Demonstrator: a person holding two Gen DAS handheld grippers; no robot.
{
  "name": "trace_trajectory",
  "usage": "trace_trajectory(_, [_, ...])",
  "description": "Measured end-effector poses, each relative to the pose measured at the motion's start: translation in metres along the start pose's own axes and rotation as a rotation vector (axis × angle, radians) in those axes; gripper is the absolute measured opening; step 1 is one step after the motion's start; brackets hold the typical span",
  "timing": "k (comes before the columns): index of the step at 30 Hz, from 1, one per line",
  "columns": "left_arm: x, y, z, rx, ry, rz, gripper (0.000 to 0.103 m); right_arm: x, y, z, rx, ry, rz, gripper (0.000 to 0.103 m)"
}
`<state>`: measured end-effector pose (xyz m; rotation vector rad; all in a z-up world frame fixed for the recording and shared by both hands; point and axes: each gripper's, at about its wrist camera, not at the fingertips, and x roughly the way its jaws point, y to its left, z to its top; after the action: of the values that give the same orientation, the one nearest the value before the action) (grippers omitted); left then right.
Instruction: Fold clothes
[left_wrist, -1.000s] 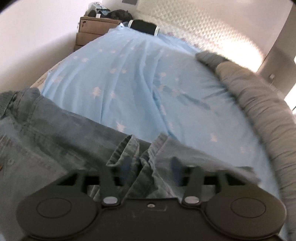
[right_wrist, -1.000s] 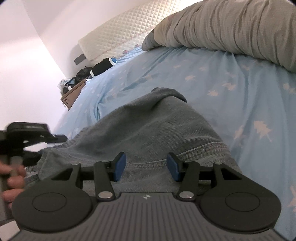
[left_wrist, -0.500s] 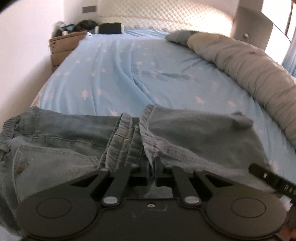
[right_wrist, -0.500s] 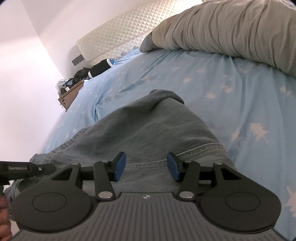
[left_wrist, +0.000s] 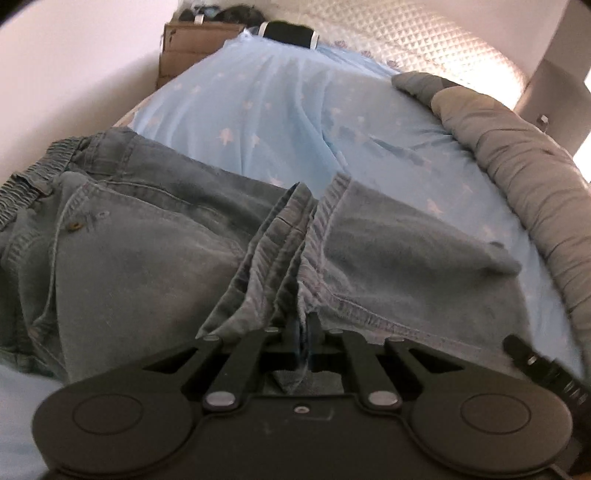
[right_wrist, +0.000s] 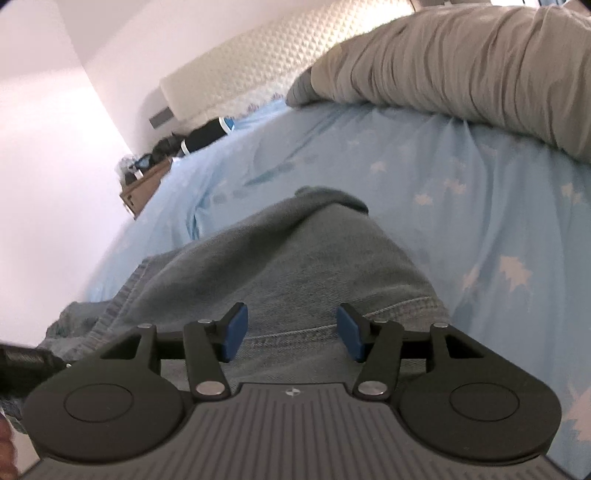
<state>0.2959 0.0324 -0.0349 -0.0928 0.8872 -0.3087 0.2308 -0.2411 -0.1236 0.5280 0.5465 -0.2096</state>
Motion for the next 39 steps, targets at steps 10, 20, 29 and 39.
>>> trace_trajectory(10, [-0.046,-0.025,-0.028,0.078,-0.257,0.108,0.041,0.001,0.007,-0.001,-0.054,0.005,-0.028,0.059])
trace_trajectory(20, [-0.021,-0.02,-0.047,0.167,-0.25,0.2,0.04,-0.006,0.015,-0.002,-0.114,-0.014,-0.041,0.059])
trace_trajectory(29, [-0.015,-0.003,-0.05,0.107,-0.232,0.126,0.04,-0.029,-0.036,0.018,0.121,-0.089,-0.066,0.058])
trace_trajectory(39, [-0.009,0.0,-0.052,0.092,-0.237,0.11,0.041,-0.032,-0.088,0.014,0.431,-0.026,-0.105,0.06])
